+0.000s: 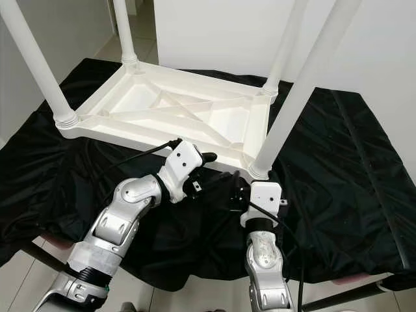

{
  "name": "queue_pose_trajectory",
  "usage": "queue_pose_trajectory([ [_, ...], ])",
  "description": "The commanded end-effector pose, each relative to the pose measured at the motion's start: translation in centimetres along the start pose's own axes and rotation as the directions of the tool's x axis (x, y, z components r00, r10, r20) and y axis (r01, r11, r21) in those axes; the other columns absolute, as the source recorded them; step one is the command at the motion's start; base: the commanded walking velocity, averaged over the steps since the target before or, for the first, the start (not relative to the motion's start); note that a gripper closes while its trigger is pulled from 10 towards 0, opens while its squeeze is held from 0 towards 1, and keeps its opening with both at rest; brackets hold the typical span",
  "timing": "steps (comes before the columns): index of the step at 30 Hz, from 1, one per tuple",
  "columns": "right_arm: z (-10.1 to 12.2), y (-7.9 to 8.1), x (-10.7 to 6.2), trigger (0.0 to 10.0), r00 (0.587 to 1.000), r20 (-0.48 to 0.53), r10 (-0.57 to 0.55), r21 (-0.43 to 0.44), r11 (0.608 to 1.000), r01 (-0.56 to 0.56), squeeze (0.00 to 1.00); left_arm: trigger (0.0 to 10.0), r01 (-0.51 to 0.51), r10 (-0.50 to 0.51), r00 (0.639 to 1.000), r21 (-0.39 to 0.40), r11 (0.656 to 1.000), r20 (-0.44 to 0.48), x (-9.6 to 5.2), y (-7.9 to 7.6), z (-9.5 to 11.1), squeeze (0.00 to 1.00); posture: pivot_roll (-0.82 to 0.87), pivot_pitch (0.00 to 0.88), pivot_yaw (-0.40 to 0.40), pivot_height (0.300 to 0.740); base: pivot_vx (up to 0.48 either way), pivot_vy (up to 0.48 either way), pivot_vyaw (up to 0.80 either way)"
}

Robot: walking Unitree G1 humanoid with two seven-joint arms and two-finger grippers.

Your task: Building children table

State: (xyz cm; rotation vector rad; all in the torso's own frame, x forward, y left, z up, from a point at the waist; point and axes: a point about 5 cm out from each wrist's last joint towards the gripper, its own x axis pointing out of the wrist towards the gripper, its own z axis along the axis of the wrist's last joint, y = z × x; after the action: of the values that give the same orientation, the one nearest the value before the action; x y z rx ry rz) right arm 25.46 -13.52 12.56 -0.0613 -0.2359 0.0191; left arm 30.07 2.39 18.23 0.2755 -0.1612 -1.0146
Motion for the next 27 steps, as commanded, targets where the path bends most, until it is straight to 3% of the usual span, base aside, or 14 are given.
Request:
queue_pose_trajectory([
  [1,-0.4,0.6,0.2,10.0,0.997,-0.011,0.072,0.027,0.997,-0.072,0.00,10.0,-0.193,0.194,0.981,0.020,0.981,-0.028,0.0,1.5,-0.3,0.00,-0.01,0.046,-0.051,0.740,0.000,0.000,0.00],
  [6,-0.5,1.7,0.7,10.0,0.988,-0.030,0.151,0.106,0.984,-0.147,0.00,10.0,-0.286,0.289,0.955,0.042,0.957,-0.066,-0.2,2.8,-0.7,0.00,-0.01,0.045,-0.053,0.740,0.000,0.000,0.00],
  [7,-0.1,2.2,1.2,10.0,0.982,-0.016,0.186,0.146,0.972,-0.182,0.00,10.0,-0.357,0.361,0.928,0.058,0.932,-0.096,-0.3,3.8,-1.1,0.00,0.00,0.048,-0.056,0.740,0.000,0.000,0.00],
  [9,0.1,2.2,1.7,10.0,0.983,-0.008,0.183,0.166,0.970,-0.180,0.00,10.0,-0.393,0.397,0.911,0.054,0.918,-0.116,-0.4,4.4,-1.4,0.00,0.00,0.052,-0.056,0.740,0.000,0.000,0.00],
  [13,0.5,1.8,2.9,10.0,0.988,0.009,0.154,0.188,0.970,-0.153,0.00,10.0,-0.483,0.485,0.862,0.051,0.874,-0.149,-0.6,5.9,-1.6,0.00,0.01,0.058,-0.058,0.740,0.000,0.000,0.00],
  [15,0.5,1.8,2.9,10.0,0.988,0.009,0.154,0.188,0.970,-0.153,0.00,10.0,-0.483,0.485,0.862,0.051,0.874,-0.149,-0.6,5.9,-1.6,0.00,0.01,0.058,-0.058,0.740,0.000,0.000,0.00],
  [17,0.6,1.0,3.6,10.0,0.991,0.017,0.130,0.191,0.973,-0.130,0.00,10.0,-0.537,0.537,0.826,0.052,0.842,-0.172,-0.5,7.0,-1.7,0.00,0.01,0.067,-0.060,0.740,0.000,0.000,0.00],
  [24,0.6,0.0,4.3,10.0,0.996,0.020,0.086,0.189,0.978,-0.089,0.00,10.0,-0.546,0.550,0.814,0.079,0.834,-0.187,-0.3,7.6,-1.7,0.00,0.01,0.071,-0.057,0.740,0.000,0.000,0.00],
  [27,0.5,-1.2,4.5,10.0,0.999,0.015,0.028,0.186,0.982,-0.031,0.00,10.0,-0.559,0.566,0.800,0.096,0.824,-0.200,-0.3,8.8,-1.7,0.00,-0.01,0.081,-0.036,0.740,0.000,0.000,0.00],
])
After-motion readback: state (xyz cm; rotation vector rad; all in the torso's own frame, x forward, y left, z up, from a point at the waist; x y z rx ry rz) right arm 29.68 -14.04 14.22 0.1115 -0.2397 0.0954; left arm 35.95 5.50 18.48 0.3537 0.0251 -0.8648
